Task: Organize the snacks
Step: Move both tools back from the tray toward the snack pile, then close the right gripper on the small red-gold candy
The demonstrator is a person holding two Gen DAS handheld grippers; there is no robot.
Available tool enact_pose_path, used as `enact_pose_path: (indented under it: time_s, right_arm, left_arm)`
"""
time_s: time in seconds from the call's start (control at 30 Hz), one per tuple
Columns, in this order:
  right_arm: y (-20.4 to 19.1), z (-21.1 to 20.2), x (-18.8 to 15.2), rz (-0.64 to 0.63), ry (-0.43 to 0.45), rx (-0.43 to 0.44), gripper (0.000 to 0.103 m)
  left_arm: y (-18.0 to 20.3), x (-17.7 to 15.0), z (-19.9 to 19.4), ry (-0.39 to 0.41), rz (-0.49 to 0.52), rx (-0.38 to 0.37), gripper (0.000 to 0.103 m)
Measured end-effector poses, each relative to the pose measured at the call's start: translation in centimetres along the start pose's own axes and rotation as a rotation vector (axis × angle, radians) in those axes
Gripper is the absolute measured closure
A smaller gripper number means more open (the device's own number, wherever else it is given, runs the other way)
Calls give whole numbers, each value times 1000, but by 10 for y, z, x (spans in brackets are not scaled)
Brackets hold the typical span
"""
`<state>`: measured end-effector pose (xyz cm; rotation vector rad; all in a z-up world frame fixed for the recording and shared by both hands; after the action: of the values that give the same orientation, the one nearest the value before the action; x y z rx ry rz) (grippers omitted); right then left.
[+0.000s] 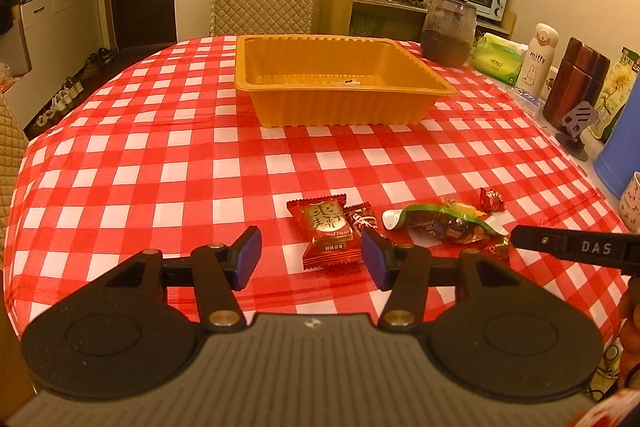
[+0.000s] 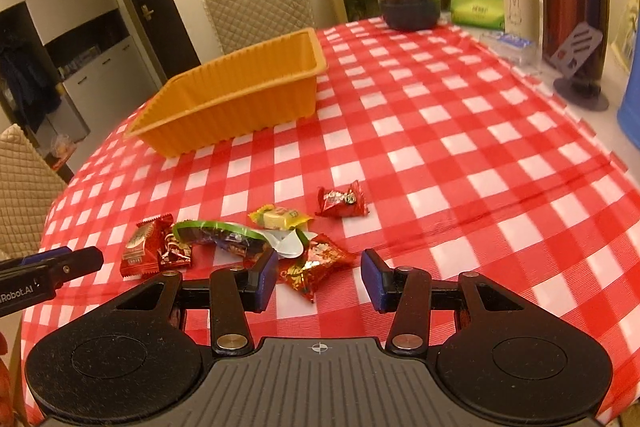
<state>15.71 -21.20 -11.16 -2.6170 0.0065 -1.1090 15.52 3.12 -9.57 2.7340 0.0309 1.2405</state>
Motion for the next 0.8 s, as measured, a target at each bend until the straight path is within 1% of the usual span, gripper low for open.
enact_pose_path:
  time_s: [0.13,0.27,0.4,0.47,0.63,0.7,0.73,0.8]
  right_arm:
    - [1,15,0,10,-46,-15,57]
    - [0,27,2,-6,-52,-43,57]
    - [-1,32,5,-8,-49,-51,57]
    - [-5,35,5,-29,-48,-54,57]
    - [-17,38,1,-127,-54,-88,57]
    - [-20,38,-1,-144,-59,-96,57]
    - [-21,37,-2,-147,-61,-99,59]
    - [-22,36,-3,-153,-64,-100,75]
  left_arm:
    - [1,-1,5,-12,-7,-8,50]
    - [2,-2,8,-18,-9,-10,50]
    - [2,-1,12,-23,-16,-10,49]
    - [3,-2,14,-25,-17,-14,49]
    - [7,-2,17,-32,-11,-18,49]
    - [8,-2,17,-30,-11,-18,49]
    - [8,-2,17,-30,-12,-18,49]
    - [8,-2,17,-30,-9,-17,49]
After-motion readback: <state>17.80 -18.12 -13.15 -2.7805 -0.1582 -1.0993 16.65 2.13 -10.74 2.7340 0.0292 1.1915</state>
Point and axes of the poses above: each gripper's, at about its wrist camera, not at the fingertips, and z roughly the way its jaws point, y to its right, x to its top, the point moved 2 cm from there along z, roughly the way its jaws point, and after that the axes turned 4 degrees about -z, right-handed, at the moved point
